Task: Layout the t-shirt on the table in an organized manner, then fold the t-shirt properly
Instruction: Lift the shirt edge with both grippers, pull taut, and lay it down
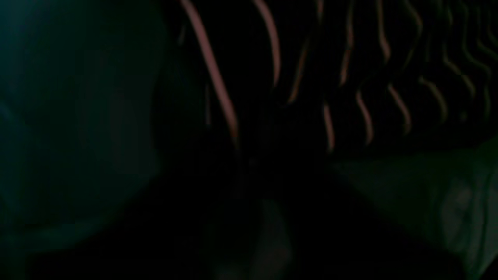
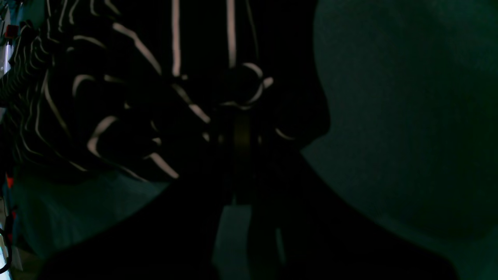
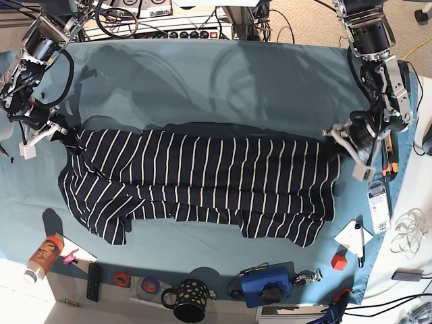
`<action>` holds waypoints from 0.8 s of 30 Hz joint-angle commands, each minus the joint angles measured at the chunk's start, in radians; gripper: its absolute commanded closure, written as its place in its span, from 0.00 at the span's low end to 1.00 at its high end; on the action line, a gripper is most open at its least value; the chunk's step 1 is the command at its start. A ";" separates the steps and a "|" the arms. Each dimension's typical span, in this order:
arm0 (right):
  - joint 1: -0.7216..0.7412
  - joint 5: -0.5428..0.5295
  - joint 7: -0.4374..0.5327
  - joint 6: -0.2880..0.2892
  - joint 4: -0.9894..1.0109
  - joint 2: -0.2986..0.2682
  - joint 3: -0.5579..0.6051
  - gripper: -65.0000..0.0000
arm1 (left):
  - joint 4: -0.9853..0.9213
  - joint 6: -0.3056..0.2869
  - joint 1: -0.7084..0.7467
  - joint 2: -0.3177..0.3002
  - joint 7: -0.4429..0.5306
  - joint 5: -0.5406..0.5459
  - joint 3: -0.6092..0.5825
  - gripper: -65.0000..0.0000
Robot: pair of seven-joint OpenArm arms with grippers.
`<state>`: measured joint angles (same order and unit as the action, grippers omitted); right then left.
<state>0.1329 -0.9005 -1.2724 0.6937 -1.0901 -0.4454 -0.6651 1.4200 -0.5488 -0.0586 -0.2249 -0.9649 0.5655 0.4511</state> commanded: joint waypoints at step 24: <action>-0.093 -0.452 -0.124 0.004 -0.015 -0.244 -0.232 1.00 | 0.070 0.028 -0.006 -0.114 -0.254 0.358 0.016 1.00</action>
<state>0.0257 -1.3182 -1.4227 0.6964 -1.0908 -0.6487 -0.8871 1.4693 -0.5167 -0.0483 -0.3218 -1.2285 0.9012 0.4599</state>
